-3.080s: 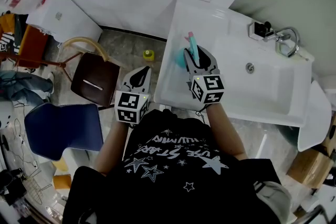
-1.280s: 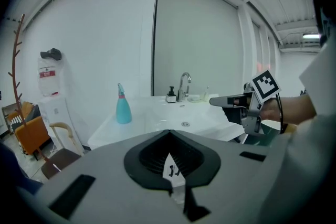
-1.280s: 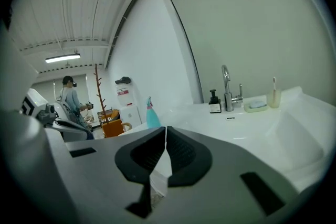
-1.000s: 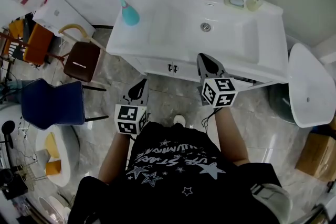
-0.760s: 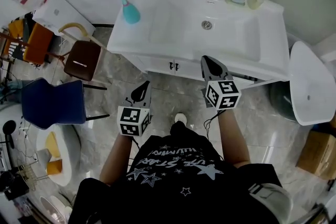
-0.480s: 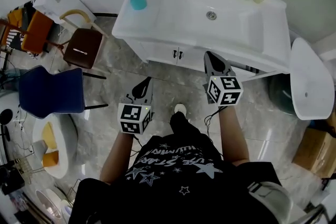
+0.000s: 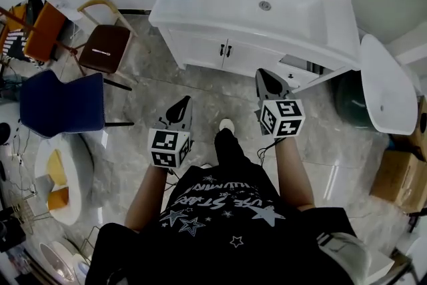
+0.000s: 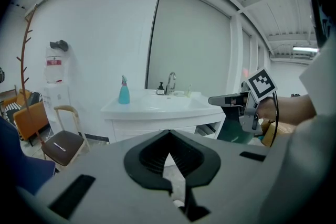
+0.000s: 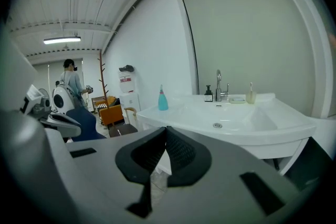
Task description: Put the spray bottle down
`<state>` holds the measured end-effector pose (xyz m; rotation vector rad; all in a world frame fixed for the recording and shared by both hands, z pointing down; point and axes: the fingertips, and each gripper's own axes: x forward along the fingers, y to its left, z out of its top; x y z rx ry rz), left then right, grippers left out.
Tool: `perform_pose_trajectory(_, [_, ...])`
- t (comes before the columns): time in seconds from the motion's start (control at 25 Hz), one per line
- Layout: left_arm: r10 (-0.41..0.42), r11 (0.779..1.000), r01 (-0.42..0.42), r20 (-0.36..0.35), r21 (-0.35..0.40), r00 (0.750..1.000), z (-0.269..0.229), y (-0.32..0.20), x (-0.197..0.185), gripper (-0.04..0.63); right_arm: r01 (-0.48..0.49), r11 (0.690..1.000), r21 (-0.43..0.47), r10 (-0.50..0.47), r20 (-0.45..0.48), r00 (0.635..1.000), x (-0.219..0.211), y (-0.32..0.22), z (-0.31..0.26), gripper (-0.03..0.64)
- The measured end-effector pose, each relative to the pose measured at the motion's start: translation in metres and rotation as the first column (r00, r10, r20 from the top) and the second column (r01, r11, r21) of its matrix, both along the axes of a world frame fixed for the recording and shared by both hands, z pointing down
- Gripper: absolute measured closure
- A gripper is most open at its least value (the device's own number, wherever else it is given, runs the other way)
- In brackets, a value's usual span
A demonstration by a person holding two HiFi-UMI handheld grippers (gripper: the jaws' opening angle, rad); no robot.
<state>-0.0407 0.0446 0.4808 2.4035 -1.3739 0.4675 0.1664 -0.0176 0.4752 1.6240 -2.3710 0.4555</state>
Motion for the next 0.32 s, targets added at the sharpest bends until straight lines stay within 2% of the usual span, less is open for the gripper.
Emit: perform_pose_trajectory(0.32, [0.013, 1.0, -0.013, -0.016, -0.001, 1.0, 0.0, 0.069, -0.013, 0.58, -0.021, 1.0, 0.017, 0.021, 0.001, 1.0, -0.008, 0.074, -0.011, 0.606])
